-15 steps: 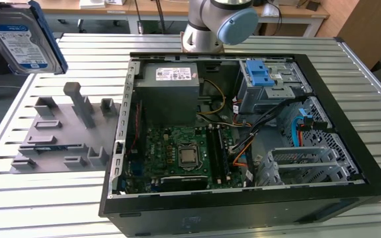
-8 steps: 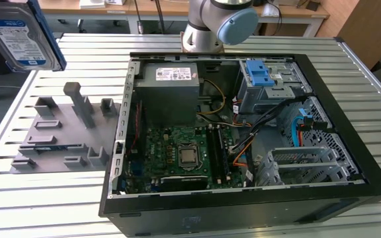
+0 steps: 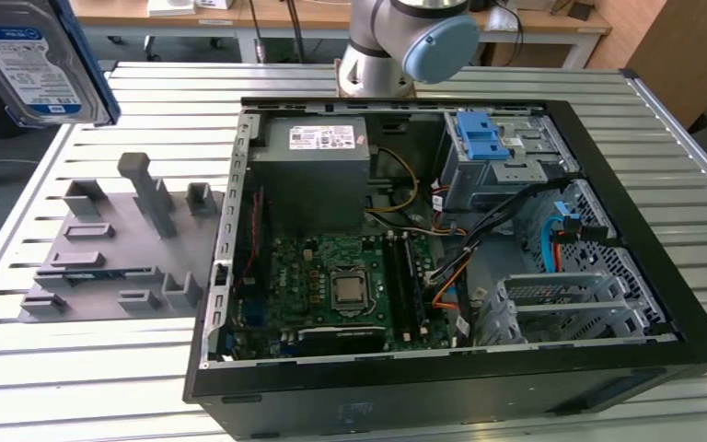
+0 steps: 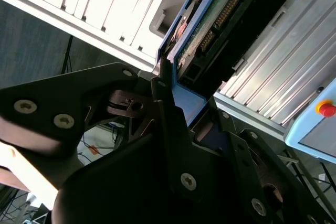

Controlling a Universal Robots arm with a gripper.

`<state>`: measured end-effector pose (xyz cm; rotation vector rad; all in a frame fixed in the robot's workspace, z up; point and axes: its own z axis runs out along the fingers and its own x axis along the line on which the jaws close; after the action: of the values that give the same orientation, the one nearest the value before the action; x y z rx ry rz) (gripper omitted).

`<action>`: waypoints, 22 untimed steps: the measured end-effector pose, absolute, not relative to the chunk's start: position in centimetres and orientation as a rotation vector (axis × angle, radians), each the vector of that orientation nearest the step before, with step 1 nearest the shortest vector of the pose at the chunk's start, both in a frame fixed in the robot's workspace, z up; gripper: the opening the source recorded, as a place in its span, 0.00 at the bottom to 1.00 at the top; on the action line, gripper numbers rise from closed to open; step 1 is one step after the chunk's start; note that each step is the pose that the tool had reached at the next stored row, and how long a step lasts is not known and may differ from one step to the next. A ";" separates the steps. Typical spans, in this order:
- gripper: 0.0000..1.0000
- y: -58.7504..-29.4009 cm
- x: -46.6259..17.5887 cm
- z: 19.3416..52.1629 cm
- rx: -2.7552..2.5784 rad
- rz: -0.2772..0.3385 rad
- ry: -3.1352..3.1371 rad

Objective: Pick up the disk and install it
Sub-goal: 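Pick up the disk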

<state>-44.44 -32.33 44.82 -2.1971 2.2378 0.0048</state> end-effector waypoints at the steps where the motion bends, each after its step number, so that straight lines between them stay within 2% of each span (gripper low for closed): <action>1: 0.36 -32.3 -44.4 44.9 -2.197 0.005 2.238; 22: 0.36 -32.3 -44.5 47.2 -2.194 -0.001 2.235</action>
<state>-44.46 -32.33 47.24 -2.1943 2.2350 -0.0014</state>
